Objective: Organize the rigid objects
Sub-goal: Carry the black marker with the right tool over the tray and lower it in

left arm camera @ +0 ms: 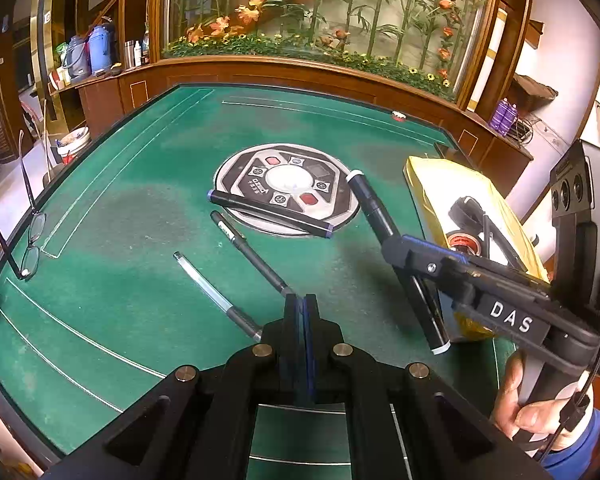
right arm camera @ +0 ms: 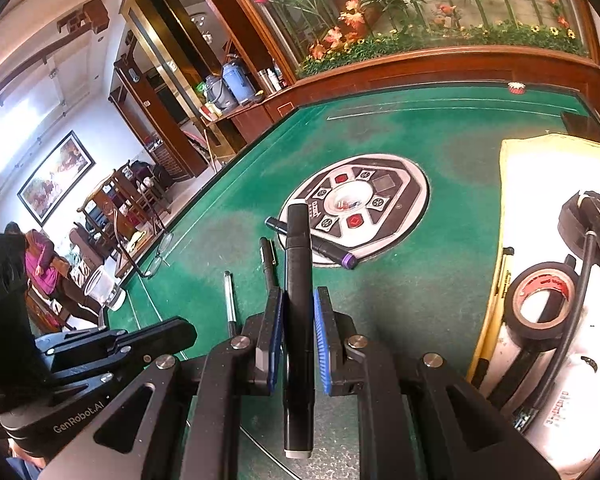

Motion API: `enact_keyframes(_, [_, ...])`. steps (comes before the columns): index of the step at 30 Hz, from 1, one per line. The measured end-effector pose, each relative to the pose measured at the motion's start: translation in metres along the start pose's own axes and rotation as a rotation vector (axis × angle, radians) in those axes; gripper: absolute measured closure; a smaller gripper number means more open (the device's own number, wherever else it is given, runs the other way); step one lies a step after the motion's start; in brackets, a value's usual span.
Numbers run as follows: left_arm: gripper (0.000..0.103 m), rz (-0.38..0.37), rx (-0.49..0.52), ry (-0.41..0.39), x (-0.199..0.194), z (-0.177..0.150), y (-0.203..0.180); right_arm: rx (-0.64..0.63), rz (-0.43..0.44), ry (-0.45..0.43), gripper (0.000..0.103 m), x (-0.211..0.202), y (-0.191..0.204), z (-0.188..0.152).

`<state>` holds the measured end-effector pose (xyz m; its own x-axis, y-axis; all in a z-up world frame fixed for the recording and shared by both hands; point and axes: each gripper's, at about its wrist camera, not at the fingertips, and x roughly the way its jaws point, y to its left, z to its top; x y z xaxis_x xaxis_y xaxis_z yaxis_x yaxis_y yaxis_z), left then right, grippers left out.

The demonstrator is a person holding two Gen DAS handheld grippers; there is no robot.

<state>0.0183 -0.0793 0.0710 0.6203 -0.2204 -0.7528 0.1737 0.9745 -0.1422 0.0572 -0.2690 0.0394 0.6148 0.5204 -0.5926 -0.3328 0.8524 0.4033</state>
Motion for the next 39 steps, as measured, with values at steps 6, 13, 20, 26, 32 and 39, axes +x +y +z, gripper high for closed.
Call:
enact_keyframes(6, [0.102,-0.016,0.009,-0.005,0.000,0.000,-0.007,0.038,-0.003,-0.029,0.089,-0.012,-0.010,0.003])
enact_keyframes(13, [0.102,-0.115,0.016,0.025,0.009,0.001,-0.017,0.090,-0.025,-0.090,0.089,-0.042,-0.031,0.003])
enact_keyframes(20, [0.102,-0.185,0.050,0.050,0.020,0.012,-0.044,0.182,-0.045,-0.144,0.089,-0.071,-0.070,-0.004])
enact_keyframes(26, [0.102,-0.289,0.095,0.049,0.019,0.027,-0.080,0.265,-0.132,-0.227,0.088,-0.101,-0.099,-0.006])
enact_keyframes(32, [0.102,-0.411,0.123,0.055,0.018,0.036,-0.101,0.347,-0.158,-0.229,0.088,-0.104,-0.118,-0.011])
enact_keyframes(39, [0.101,-0.229,0.036,0.044,0.014,0.027,-0.049,0.338,-0.133,-0.218,0.088,-0.103,-0.115,-0.009])
